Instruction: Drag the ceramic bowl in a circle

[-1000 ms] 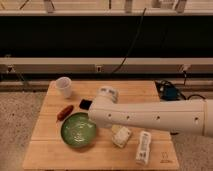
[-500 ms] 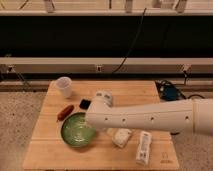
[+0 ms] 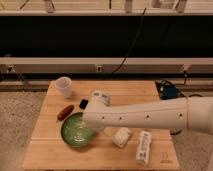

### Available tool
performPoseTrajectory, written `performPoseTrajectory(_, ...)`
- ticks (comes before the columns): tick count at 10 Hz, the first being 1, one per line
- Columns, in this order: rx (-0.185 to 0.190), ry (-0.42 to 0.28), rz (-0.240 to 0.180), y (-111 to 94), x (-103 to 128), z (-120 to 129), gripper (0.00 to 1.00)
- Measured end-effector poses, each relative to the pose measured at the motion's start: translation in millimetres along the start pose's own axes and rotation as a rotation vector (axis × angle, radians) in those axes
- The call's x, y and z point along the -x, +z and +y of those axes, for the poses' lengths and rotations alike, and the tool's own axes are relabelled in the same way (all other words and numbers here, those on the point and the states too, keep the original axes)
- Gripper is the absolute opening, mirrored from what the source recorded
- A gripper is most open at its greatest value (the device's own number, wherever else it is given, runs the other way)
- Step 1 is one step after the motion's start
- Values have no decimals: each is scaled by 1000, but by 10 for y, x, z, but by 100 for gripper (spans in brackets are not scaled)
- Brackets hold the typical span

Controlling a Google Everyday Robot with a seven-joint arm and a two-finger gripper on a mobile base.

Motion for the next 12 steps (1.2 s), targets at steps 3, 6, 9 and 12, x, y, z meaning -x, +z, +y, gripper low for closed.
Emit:
performPoseTrajectory(3, -9, -23, -11, 74, 13, -82, 80)
performPoseTrajectory(6, -13, -40, -26, 157, 26, -101, 80)
performPoseTrajectory(9, -18, -62, -43, 197, 47, -145, 80)
performPoseTrajectory(12, -18, -80, -60, 245, 56, -165, 80)
